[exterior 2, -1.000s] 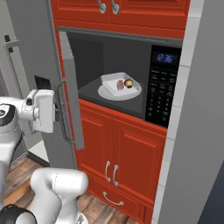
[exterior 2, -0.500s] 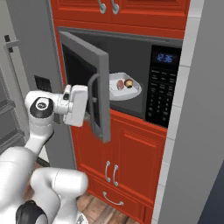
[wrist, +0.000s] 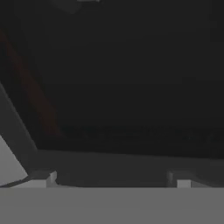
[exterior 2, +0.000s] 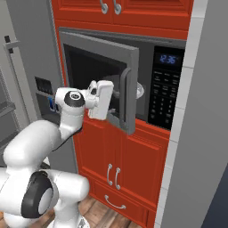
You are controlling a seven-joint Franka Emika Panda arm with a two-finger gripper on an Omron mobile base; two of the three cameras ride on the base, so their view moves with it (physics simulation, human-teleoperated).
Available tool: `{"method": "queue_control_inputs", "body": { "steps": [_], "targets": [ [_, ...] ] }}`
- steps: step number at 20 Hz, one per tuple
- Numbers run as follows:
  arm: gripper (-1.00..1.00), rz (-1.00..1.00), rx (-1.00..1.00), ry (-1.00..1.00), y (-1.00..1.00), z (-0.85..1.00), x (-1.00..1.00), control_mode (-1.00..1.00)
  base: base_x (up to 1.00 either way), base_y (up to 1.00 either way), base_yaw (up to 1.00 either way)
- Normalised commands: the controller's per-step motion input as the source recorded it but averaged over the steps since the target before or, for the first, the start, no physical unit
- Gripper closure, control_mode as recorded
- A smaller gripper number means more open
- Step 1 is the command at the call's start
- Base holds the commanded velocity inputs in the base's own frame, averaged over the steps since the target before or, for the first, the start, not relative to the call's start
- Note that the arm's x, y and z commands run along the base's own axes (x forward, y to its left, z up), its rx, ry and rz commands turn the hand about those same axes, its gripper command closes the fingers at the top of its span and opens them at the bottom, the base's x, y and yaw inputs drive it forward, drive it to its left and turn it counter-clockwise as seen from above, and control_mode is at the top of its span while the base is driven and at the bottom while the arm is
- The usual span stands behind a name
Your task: Place the tupperware containing the steak and mushroom meal in the microwave. Close the microwave door and press the start button to reheat the meal.
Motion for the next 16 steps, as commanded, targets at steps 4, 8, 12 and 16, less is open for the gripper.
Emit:
{"method": "queue_control_inputs", "body": {
  "steps": [4,8,12,16],
  "targets": [
    [-1.00,0.04,0.00,0.02,-0.31,0.00,1.00,-1.00,0.00,0.00,0.00],
    [-1.00,0.05,0.00,0.01,-0.28,0.00,1.00,-1.00,0.00,0.00,0.00],
    [-1.00,0.08,0.00,0.00,-0.21,0.00,0.90,-1.00,0.00,0.00,0.00],
    [-1.00,0.12,0.00,0.00,-0.13,0.01,0.75,-1.00,0.00,0.00,0.00]
  ]
}}
